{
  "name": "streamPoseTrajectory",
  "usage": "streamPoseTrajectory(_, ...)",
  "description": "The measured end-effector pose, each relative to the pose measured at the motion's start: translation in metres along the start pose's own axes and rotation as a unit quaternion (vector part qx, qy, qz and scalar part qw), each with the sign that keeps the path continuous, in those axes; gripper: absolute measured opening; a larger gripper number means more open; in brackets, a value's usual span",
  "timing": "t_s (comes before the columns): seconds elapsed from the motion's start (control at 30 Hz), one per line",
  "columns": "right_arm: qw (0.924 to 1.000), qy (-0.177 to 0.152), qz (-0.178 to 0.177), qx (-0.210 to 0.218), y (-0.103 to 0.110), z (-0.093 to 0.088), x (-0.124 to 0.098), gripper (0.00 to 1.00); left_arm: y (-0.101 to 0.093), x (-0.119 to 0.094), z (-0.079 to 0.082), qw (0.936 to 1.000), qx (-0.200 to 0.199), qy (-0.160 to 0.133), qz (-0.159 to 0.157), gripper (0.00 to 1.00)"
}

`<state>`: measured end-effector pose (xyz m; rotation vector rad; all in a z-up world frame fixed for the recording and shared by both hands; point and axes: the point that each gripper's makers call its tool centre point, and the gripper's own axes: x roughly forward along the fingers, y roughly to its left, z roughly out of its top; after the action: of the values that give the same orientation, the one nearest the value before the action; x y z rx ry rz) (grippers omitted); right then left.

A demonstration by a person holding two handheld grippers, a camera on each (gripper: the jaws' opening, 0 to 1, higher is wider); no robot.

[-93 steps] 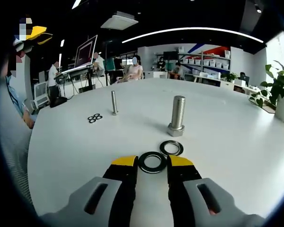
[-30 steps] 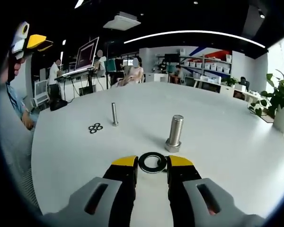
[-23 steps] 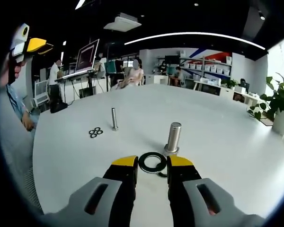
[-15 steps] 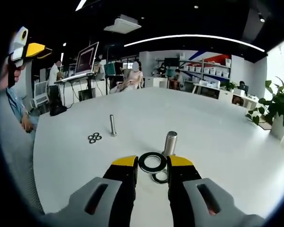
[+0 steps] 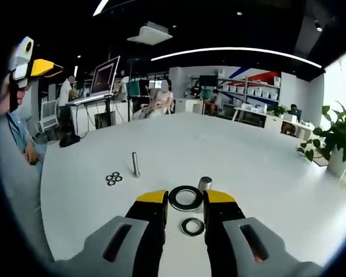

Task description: Place the washer onto the threaded stud by aligning its center hole with the stud, sliding it down to the base, and recovering from edge contact or off-axis alignment until the washer reaches the visible bottom stop.

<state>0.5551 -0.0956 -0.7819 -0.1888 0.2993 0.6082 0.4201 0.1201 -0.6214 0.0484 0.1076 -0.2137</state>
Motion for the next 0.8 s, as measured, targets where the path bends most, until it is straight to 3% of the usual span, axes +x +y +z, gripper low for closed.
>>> streamPoseTrajectory(0.5, 0.9998, -0.015, -0.008, -0.008, -0.012, 0.018, 0.009, 0.26, 0.000, 0.003, -0.001, 1.0000, 0.000, 0.002, 0.001, 0.28)
streamPoseTrajectory(0.8, 0.9999, -0.014, -0.008, -0.004, -0.015, 0.020, 0.018, 0.26, 0.001, 0.002, -0.002, 1.0000, 0.000, 0.003, 0.003, 0.28)
